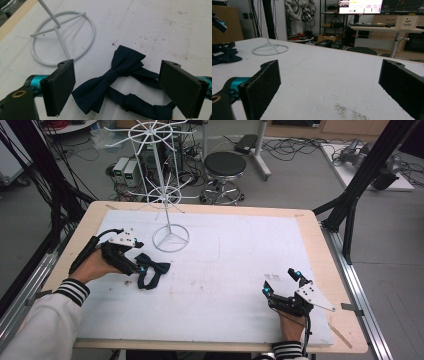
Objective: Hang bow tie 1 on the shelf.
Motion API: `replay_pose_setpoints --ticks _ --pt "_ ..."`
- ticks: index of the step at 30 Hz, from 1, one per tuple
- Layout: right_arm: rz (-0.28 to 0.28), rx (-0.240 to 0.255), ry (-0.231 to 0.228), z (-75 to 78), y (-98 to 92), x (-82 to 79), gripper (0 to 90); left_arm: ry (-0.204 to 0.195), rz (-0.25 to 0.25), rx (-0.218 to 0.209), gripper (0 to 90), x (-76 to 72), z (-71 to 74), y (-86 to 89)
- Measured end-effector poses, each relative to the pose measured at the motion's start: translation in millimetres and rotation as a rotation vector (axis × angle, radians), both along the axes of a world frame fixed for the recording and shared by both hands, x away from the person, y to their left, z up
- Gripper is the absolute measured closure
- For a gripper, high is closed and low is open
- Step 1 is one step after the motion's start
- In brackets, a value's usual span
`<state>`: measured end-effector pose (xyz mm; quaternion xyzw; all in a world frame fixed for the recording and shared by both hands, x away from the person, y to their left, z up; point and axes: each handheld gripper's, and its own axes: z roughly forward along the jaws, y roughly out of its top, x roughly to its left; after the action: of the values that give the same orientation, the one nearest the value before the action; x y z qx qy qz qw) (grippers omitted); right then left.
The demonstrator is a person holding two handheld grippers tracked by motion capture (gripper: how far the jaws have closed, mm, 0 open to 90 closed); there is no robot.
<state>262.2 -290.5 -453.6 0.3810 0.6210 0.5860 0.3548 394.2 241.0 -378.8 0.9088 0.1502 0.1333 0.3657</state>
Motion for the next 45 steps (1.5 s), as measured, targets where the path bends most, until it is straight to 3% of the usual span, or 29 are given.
replay_pose_setpoints --ticks 6,12,20,33,38,40,45 --pt "0.001 0.0 -0.001 0.0 0.0 0.0 3.3 0.04 -0.03 0.047 14.6 9.3 -5.5 -8.7" --pt "0.001 0.002 0.0 0.0 0.0 0.0 3.3 0.056 -0.066 0.129 15.9 19.5 -8.4 -20.2" --pt "0.001 0.0 -0.001 0.0 -0.1 -0.1 3.3 0.067 -0.085 0.183 22.0 24.0 -14.7 -26.1" --pt "0.001 0.002 -0.003 -0.2 -0.2 0.1 3.3 0.073 -0.085 0.226 30.0 27.4 -22.2 -27.0" --pt "0.002 0.002 -0.001 -0.1 -0.2 0.1 3.3 0.082 -0.104 0.246 34.4 28.0 -27.3 -29.4" --pt "0.003 0.001 -0.002 -0.2 -0.5 0.2 3.3 0.075 -0.124 0.275 38.1 27.6 -28.4 -30.9" --pt "0.001 0.002 -0.002 -0.1 -0.1 0.1 3.3 0.071 -0.127 0.286 42.5 27.2 -32.4 -32.8"
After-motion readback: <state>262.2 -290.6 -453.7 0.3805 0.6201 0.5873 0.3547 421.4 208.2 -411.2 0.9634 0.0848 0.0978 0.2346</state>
